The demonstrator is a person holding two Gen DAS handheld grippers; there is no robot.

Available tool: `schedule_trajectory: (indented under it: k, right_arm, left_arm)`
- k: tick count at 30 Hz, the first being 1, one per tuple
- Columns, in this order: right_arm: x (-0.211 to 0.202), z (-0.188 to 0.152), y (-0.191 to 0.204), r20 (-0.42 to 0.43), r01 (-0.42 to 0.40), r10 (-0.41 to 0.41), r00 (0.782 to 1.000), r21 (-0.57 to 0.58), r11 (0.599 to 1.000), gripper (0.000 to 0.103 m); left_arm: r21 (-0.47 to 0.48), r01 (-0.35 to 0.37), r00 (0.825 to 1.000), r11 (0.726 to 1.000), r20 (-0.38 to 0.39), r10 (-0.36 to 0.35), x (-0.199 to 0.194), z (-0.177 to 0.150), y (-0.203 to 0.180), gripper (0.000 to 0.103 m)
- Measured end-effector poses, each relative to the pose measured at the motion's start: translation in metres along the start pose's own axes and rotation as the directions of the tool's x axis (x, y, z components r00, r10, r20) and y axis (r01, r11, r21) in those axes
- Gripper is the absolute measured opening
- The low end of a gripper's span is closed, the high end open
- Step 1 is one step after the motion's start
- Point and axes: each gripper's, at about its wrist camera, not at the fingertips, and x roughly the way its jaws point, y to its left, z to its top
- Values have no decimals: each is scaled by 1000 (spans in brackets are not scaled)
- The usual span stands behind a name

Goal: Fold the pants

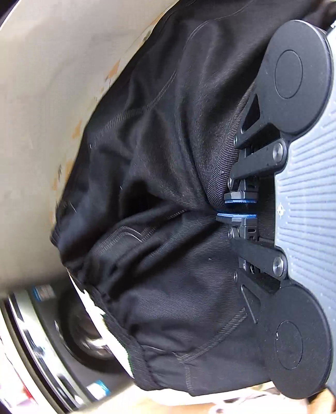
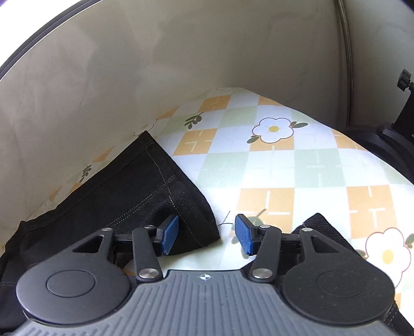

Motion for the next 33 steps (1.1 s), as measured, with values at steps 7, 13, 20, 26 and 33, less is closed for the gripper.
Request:
schedule_trajectory:
  k: [7, 13, 20, 26, 33]
  right_arm:
    - [-36, 34, 15, 133, -44, 46, 990, -22, 999, 2]
    - [-86, 68, 19, 326, -8, 29, 945, -68, 998, 0]
    - [-65, 40, -22, 110, 8, -3, 994, -44, 999, 0]
    - [-46, 17, -23, 4, -19, 19, 1000, -62, 998, 20]
    - [-16, 5, -18, -77, -2, -6, 997, -103, 995, 53]
  left_arm:
    - [-138, -27, 998, 990, -63, 18, 5, 10, 7, 8]
    - [-189, -32, 996, 981, -83, 17, 6, 12, 13, 8]
    - [-172, -42, 997, 984, -76, 29, 1, 8, 13, 9]
    - [-144, -57, 997, 988, -57, 49, -1, 5, 9, 11]
    - [-122, -56, 998, 991, -37, 52, -2, 0, 7, 11]
